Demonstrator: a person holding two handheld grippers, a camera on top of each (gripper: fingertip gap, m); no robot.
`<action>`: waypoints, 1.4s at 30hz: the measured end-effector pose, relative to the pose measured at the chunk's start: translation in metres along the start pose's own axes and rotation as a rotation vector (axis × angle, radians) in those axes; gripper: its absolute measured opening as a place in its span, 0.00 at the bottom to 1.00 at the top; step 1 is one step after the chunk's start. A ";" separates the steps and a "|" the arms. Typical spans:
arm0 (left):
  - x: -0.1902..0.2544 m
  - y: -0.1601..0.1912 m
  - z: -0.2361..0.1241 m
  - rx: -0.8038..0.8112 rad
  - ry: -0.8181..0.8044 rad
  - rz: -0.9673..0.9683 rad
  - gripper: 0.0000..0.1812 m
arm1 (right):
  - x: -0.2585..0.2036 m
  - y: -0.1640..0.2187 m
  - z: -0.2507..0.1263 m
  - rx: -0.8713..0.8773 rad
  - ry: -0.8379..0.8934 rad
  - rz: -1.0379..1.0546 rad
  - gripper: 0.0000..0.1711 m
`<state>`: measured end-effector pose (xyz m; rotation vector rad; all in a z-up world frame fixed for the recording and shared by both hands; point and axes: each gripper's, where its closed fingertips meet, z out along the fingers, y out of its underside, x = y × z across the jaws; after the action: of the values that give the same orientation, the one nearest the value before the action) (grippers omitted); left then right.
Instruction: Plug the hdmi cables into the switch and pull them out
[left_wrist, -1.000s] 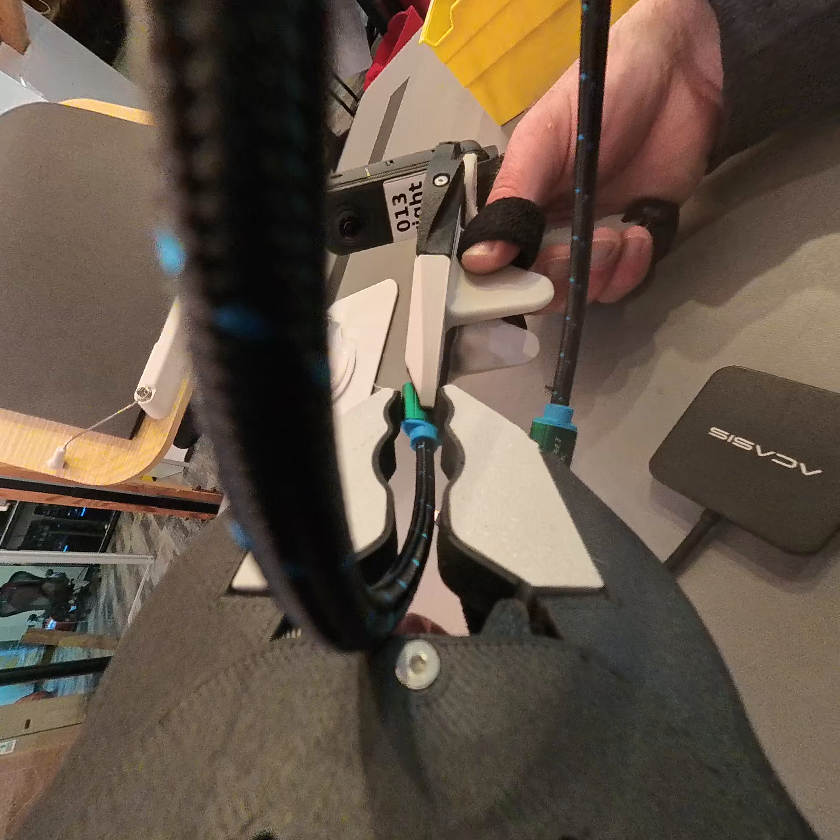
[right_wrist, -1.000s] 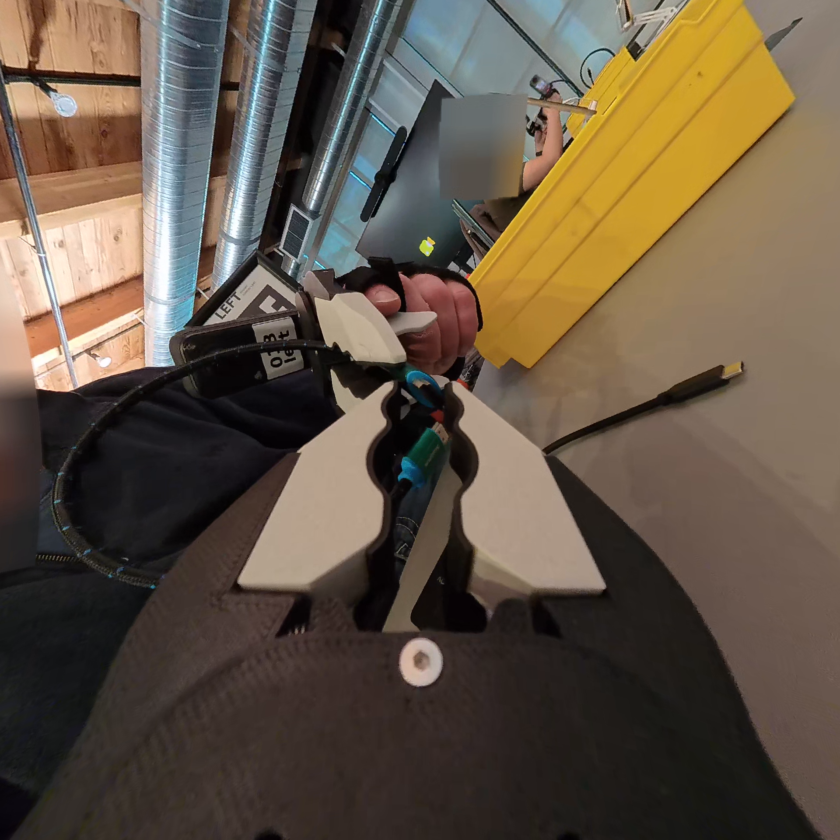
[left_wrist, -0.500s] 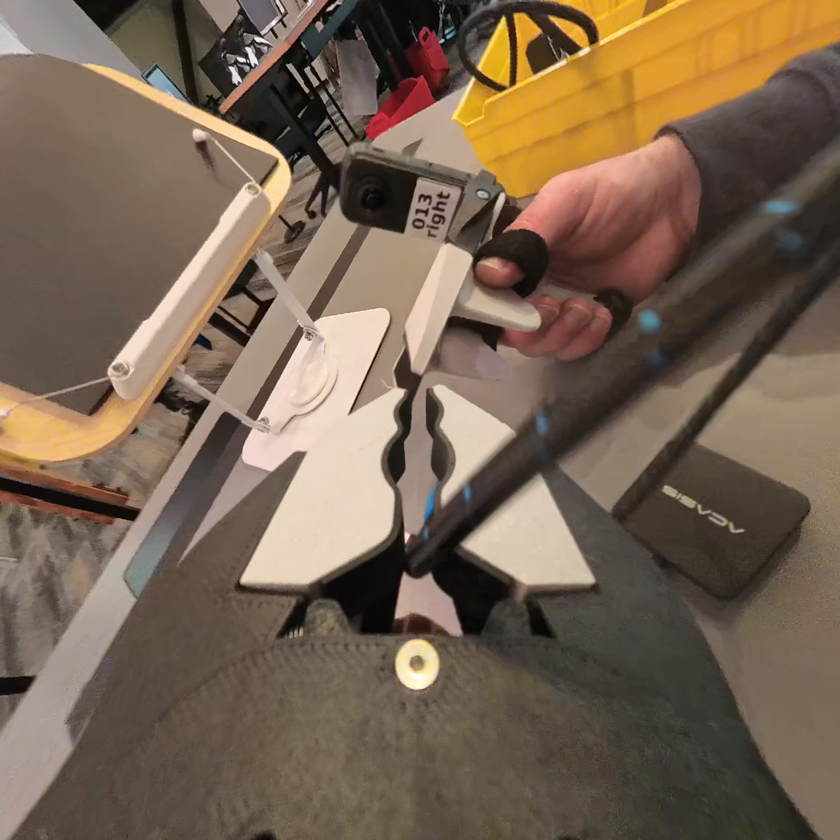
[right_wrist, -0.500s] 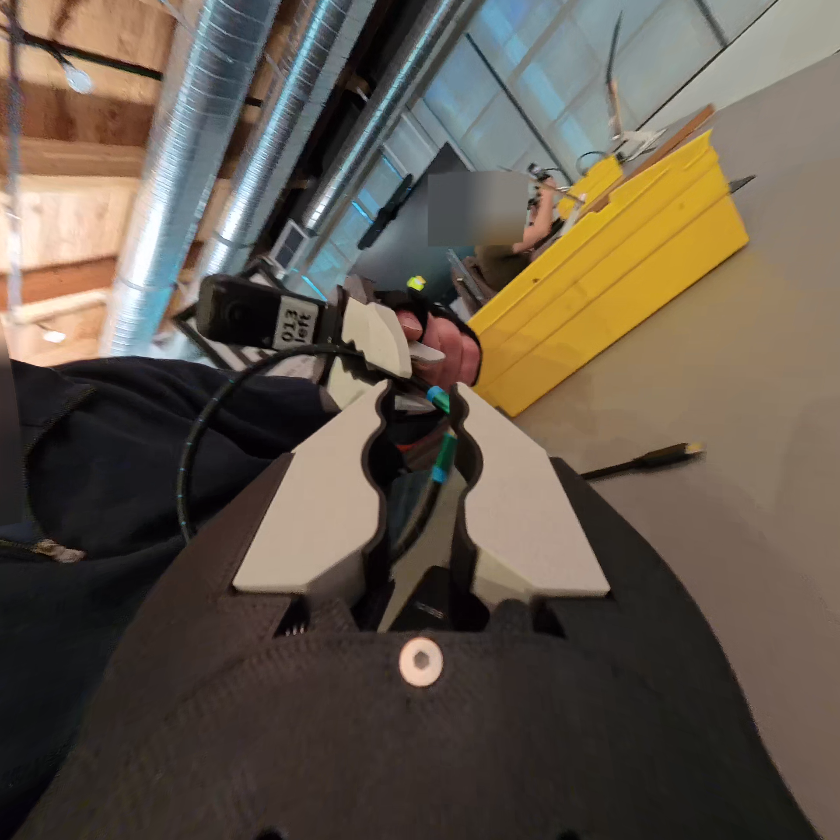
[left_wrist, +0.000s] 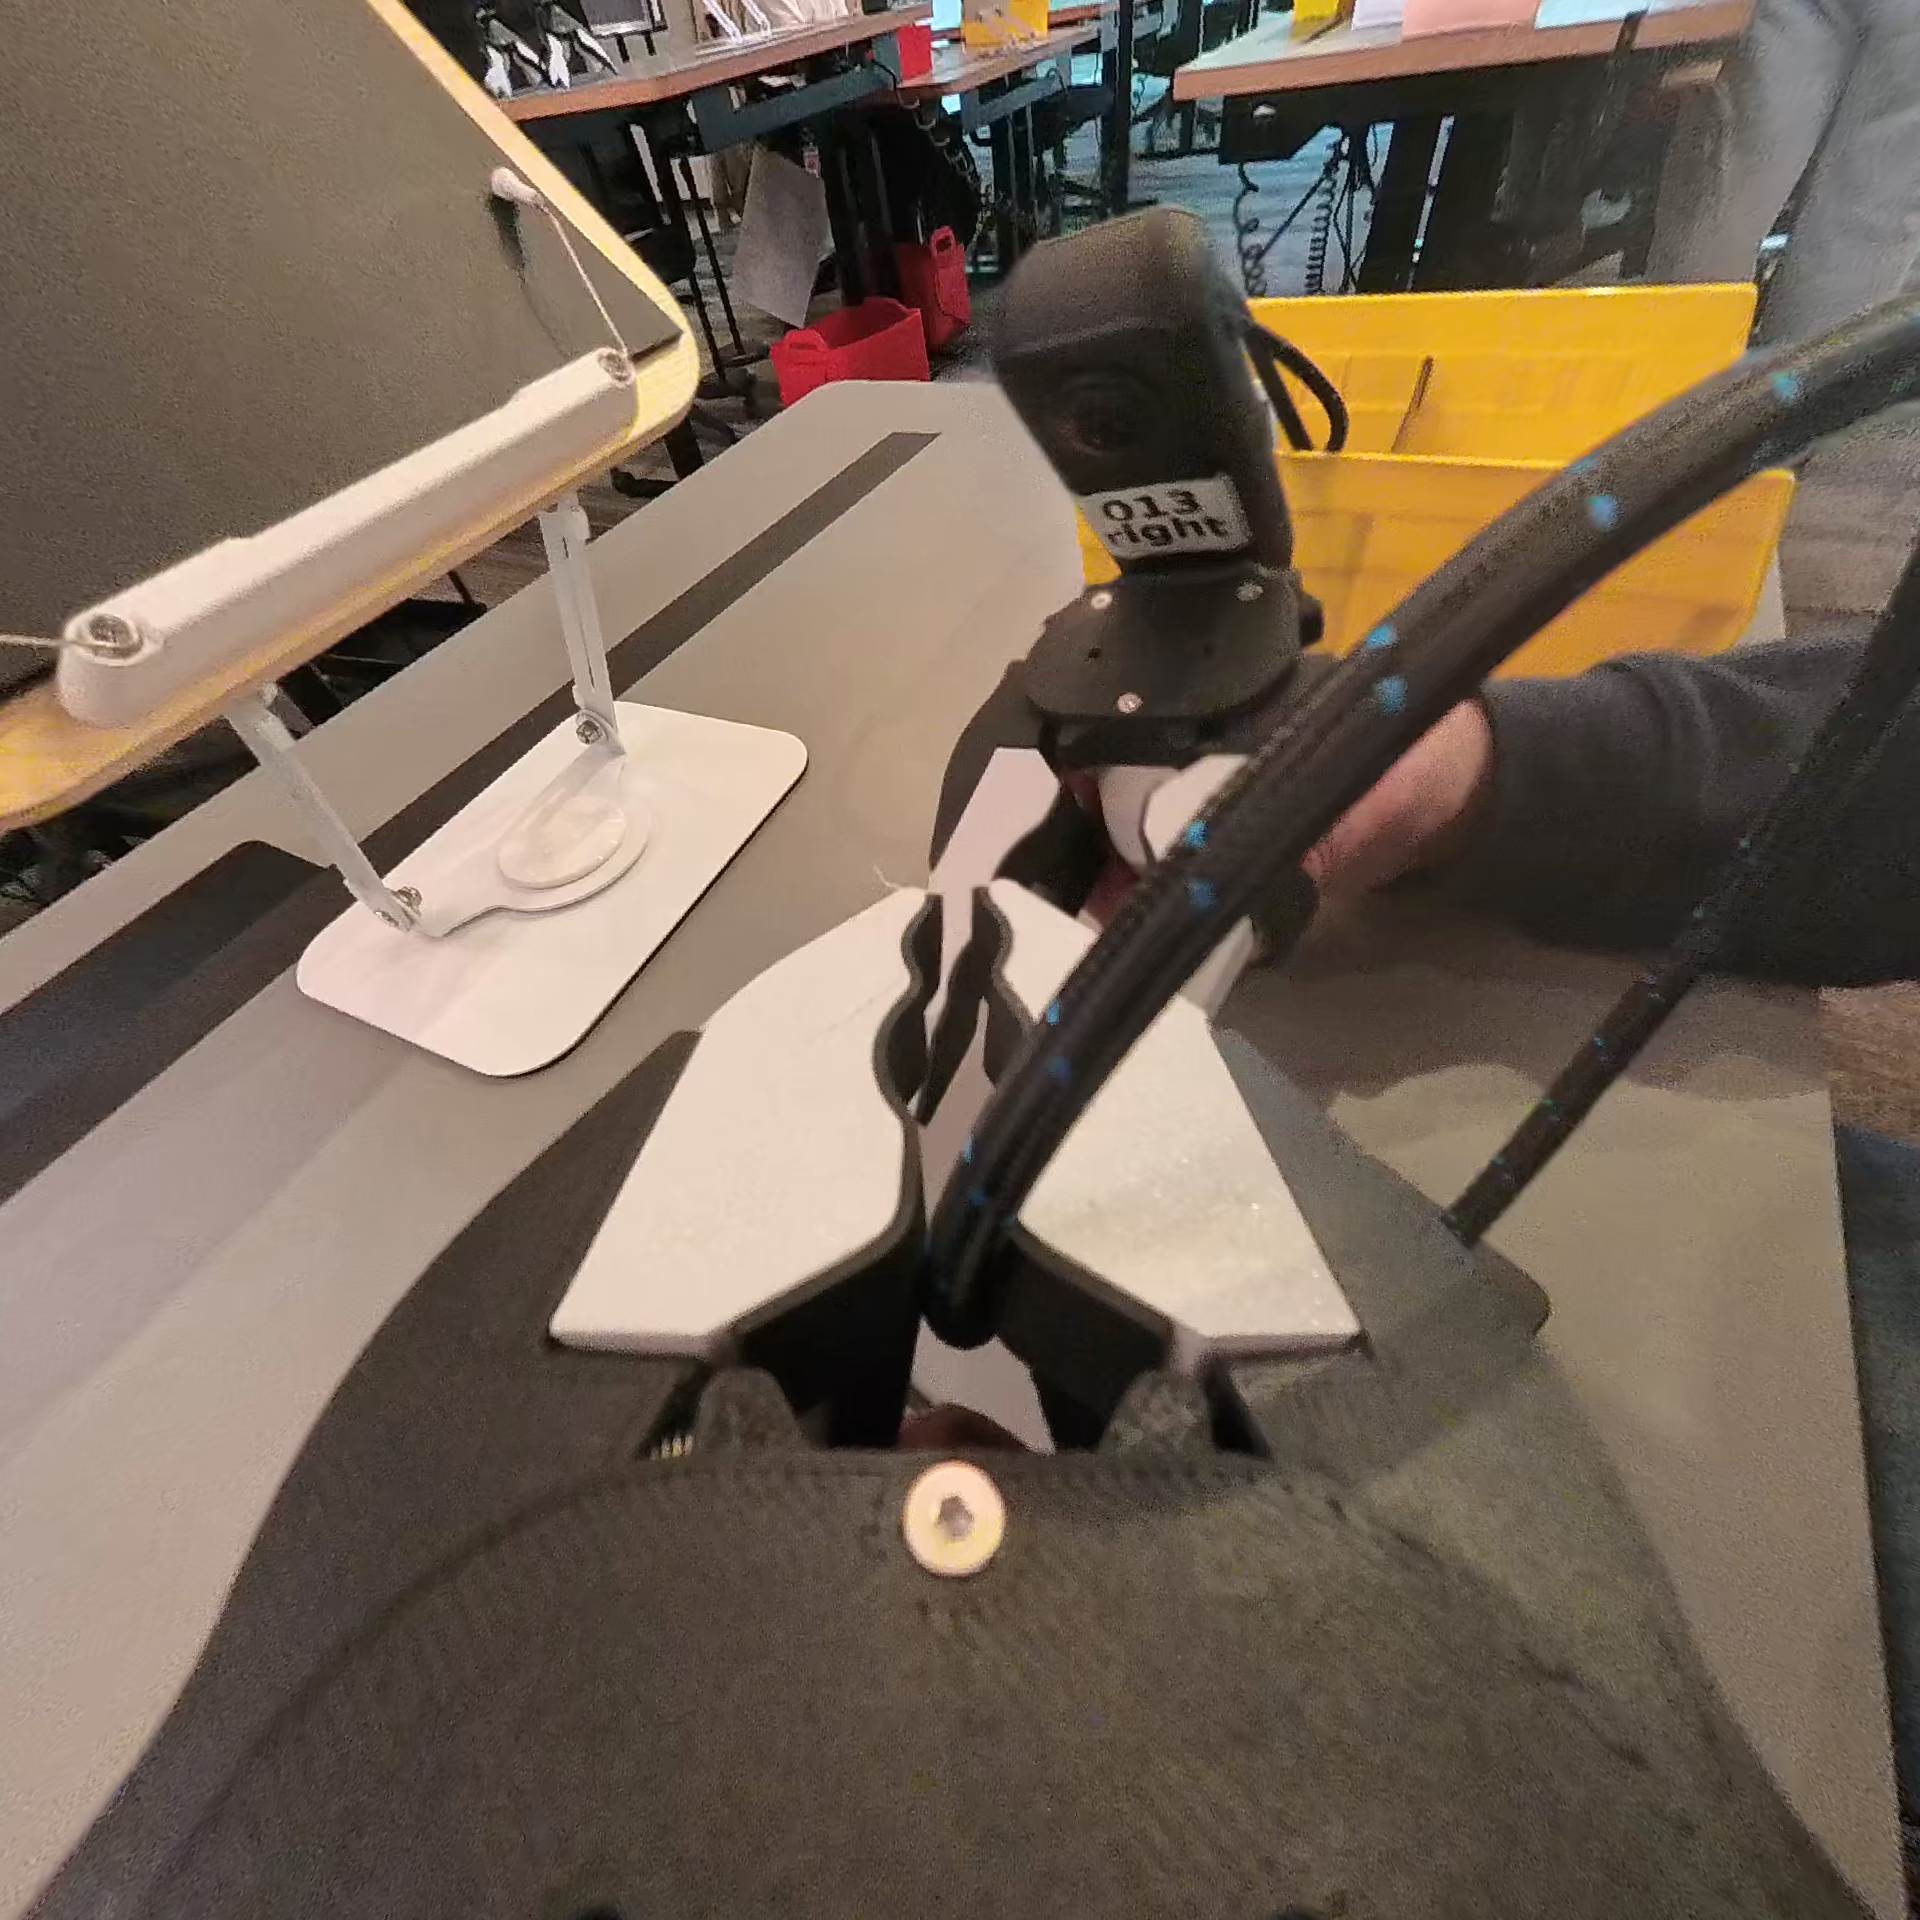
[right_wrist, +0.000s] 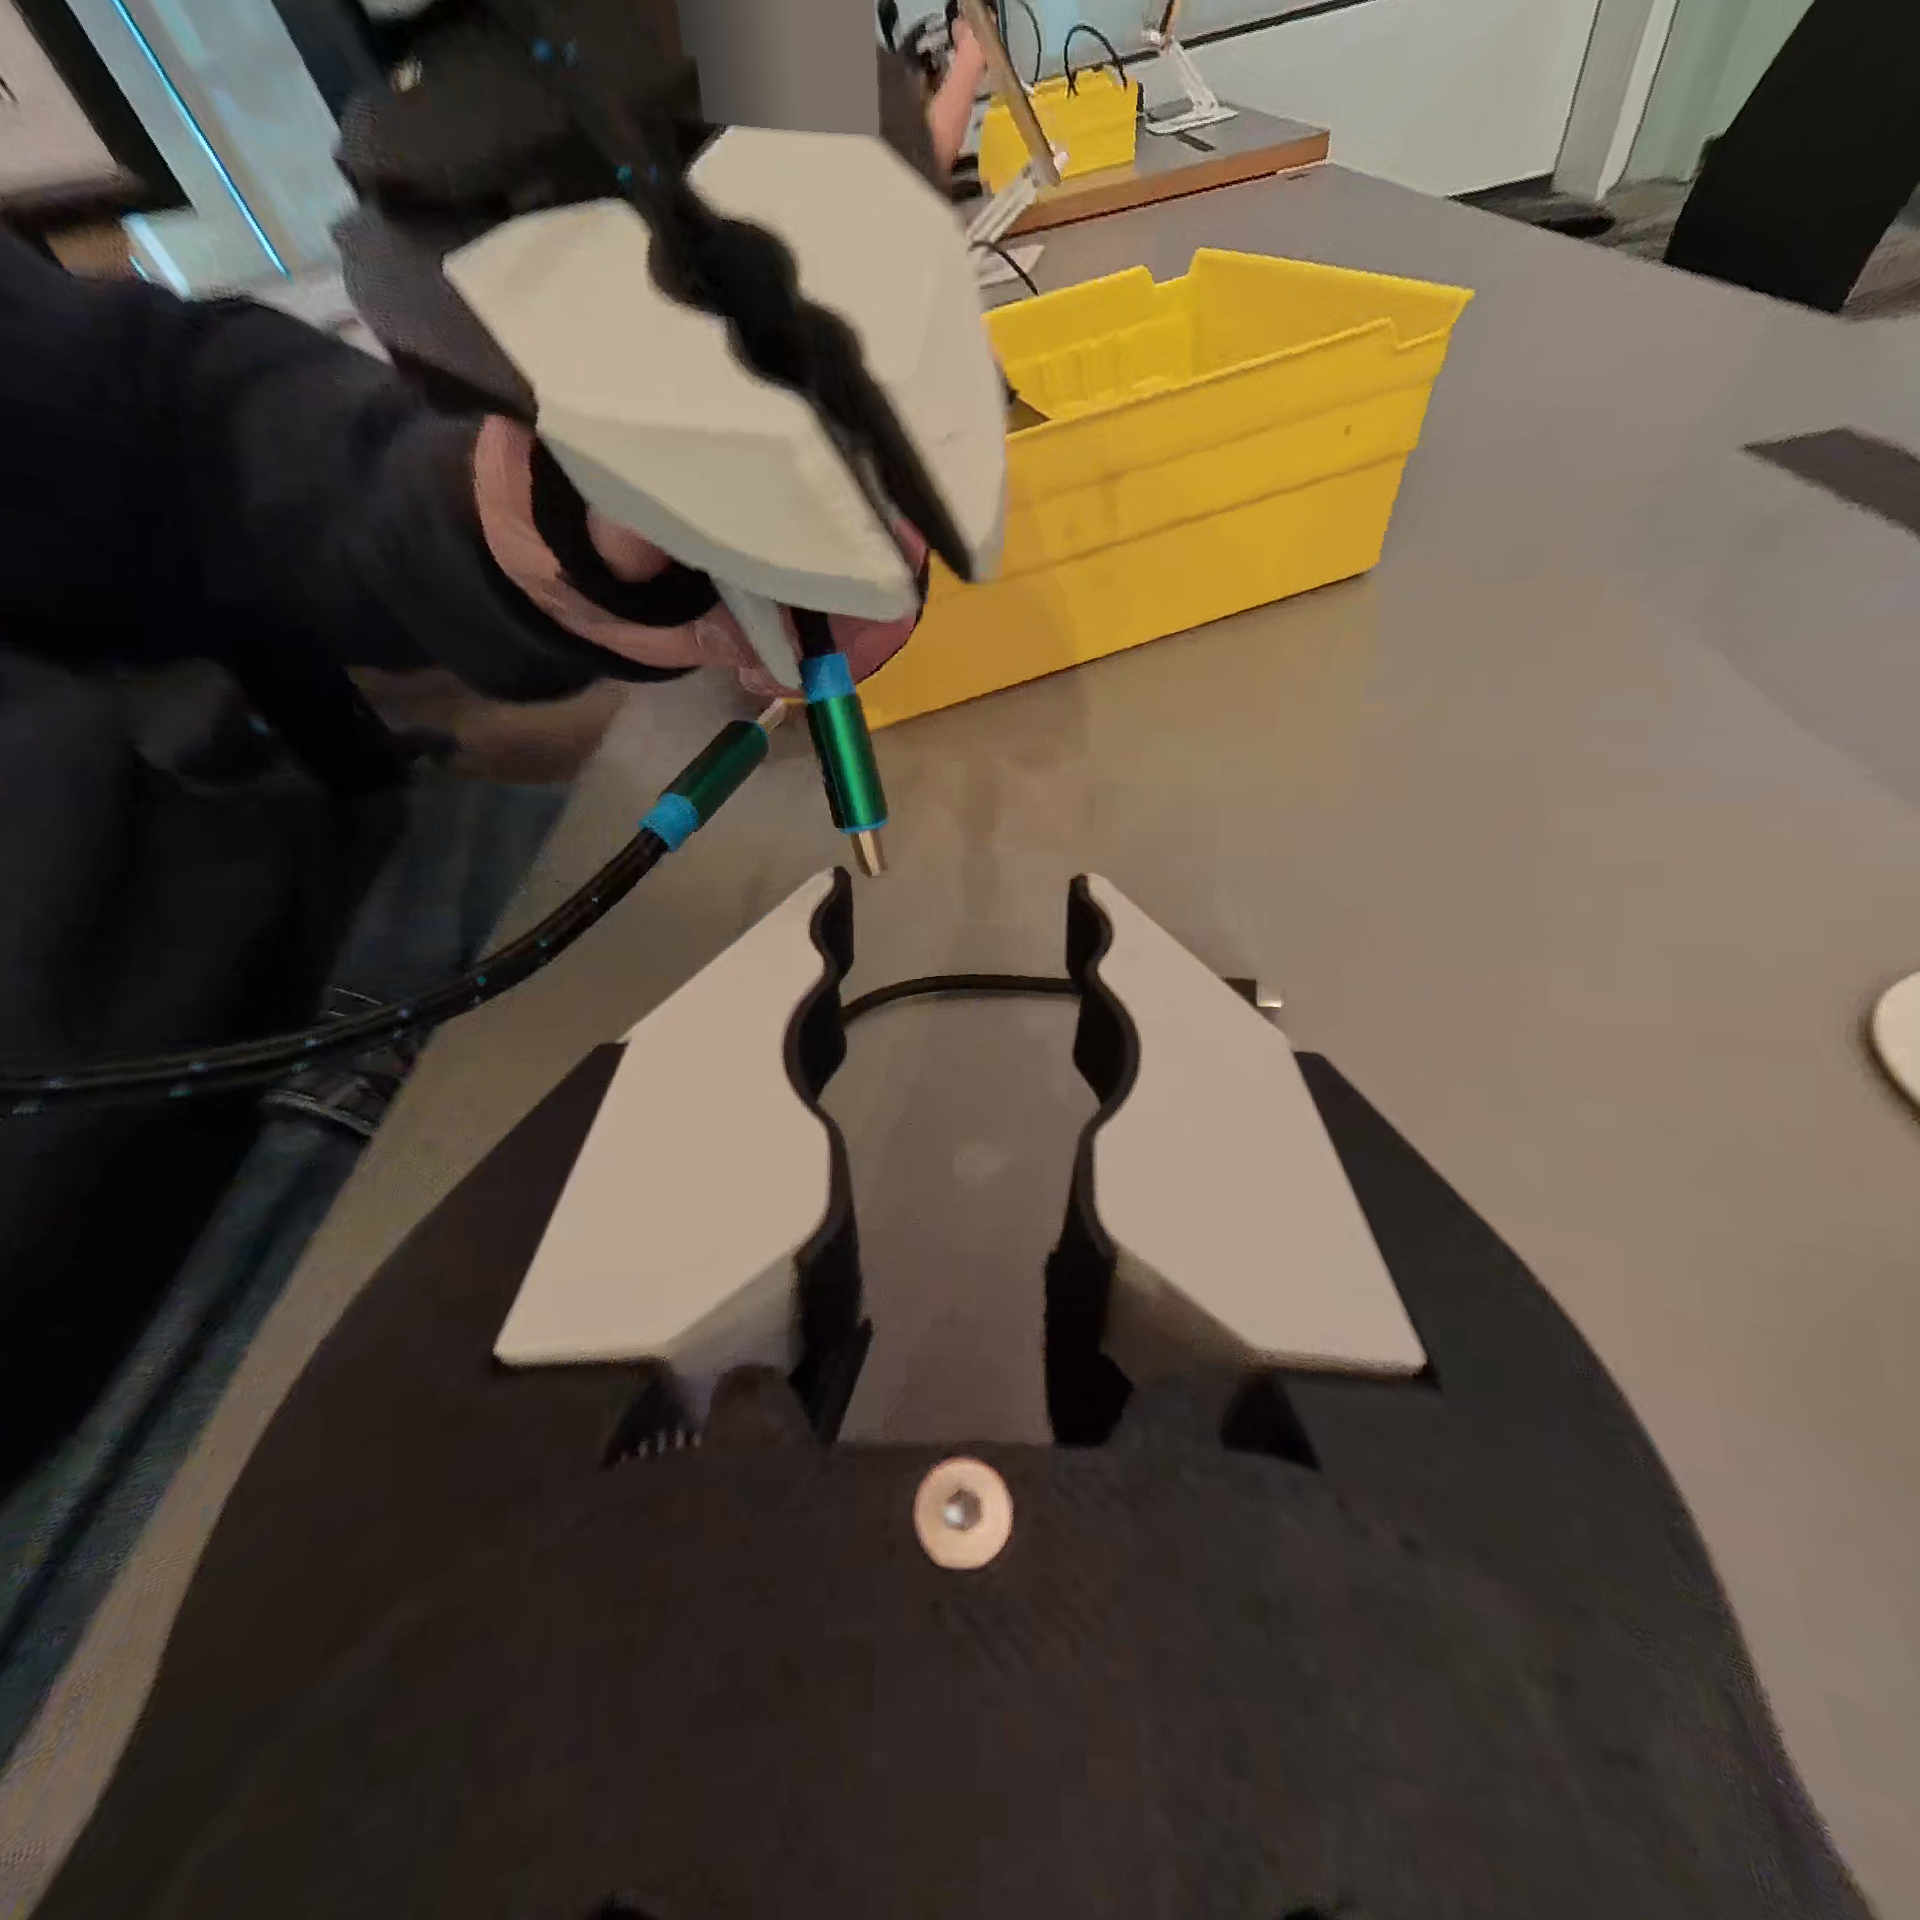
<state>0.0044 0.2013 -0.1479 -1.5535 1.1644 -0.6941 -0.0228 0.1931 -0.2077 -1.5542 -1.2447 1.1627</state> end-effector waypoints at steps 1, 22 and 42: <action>-0.001 -0.001 0.000 0.005 0.002 -0.021 0.03 | -0.001 0.001 0.003 -0.012 0.019 -0.036 0.23; -0.007 -0.013 -0.001 0.092 0.004 -0.198 0.03 | -0.018 0.006 0.032 -0.090 0.064 -0.217 0.37; -0.008 -0.023 -0.006 0.134 0.030 -0.244 0.03 | -0.012 0.000 0.026 -0.060 0.114 -0.206 0.08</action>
<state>0.0040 0.2063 -0.1237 -1.5891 0.9385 -0.9406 -0.0490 0.1826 -0.2121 -1.4750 -1.3382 0.9006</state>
